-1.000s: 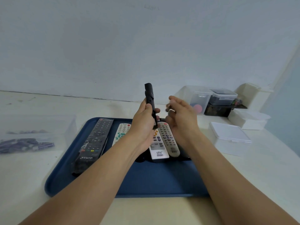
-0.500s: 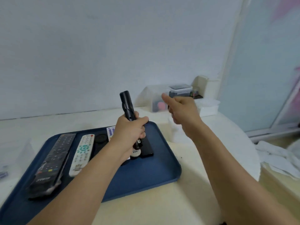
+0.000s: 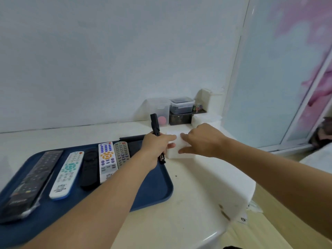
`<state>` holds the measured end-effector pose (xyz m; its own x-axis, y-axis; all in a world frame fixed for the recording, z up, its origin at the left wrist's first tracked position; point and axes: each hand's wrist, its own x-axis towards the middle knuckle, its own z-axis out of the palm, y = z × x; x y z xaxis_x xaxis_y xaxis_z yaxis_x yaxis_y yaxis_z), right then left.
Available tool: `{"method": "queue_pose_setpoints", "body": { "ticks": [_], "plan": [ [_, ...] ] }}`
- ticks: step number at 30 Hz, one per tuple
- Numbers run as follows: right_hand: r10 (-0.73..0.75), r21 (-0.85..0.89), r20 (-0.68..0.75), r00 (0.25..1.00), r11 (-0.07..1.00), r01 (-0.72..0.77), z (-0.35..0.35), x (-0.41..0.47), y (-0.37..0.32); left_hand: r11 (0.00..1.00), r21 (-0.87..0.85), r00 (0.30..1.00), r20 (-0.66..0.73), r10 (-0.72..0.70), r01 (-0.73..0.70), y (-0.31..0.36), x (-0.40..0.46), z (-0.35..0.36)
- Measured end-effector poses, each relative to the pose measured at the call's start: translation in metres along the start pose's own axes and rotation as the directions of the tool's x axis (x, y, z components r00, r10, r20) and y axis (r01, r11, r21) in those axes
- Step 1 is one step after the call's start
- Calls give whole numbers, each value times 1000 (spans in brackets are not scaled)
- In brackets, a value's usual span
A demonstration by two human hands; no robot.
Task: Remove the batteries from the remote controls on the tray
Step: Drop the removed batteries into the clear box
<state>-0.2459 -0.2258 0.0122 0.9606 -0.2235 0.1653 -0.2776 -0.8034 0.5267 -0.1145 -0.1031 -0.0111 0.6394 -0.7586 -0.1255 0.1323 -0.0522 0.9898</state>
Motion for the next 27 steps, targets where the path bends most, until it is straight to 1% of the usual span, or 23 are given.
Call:
{"method": "queue_pose_setpoints", "body": {
  "ticks": [2,4,6,7,9,11,13,15,17,19,21,22,24,26,27],
  "plan": [
    [-61,-4,-57,997,998,61,10,-2,6,999,17,996,85,-28,27,1,-1,-1],
    [-132,-32,-218,967,991,128,19,-4,9,998,62,989,144,-43,34,-3,-3,0],
    [-147,-45,-337,930,989,140,23,-9,7,992,126,989,143,-30,12,-12,-6,5],
    [-145,-31,-369,918,989,144,24,-12,8,990,137,992,128,-7,-11,-16,-8,8],
    [-160,-38,-428,890,987,159,26,-15,11,993,99,995,76,57,-64,-20,-8,11],
    [-154,-39,-459,875,987,153,23,-19,16,997,43,997,38,70,-72,-17,-4,13],
    [-128,-12,-470,873,990,139,21,-22,17,998,26,995,85,46,-49,-10,0,12],
    [-99,14,-486,868,992,122,21,-27,17,991,121,989,145,39,-57,-8,2,10],
    [-79,36,-505,860,993,112,18,-33,21,965,242,986,155,63,-99,-8,2,7],
    [-93,29,-515,852,992,126,18,-37,24,947,300,983,172,69,-119,-10,2,5],
    [-111,29,-496,861,989,144,18,-38,24,932,342,981,187,59,-122,-11,1,5],
    [-84,51,-480,873,991,123,16,-39,24,922,365,980,193,57,-126,-12,0,7],
    [33,125,-470,882,992,29,9,-40,28,896,425,978,205,47,-132,-16,-3,11],
    [199,246,-467,862,965,-89,-2,-39,39,878,457,975,218,44,-142,-18,-5,15],
    [302,331,-440,846,930,-160,-5,-38,45,873,464,974,223,47,-148,-19,-8,16]
  ]
}}
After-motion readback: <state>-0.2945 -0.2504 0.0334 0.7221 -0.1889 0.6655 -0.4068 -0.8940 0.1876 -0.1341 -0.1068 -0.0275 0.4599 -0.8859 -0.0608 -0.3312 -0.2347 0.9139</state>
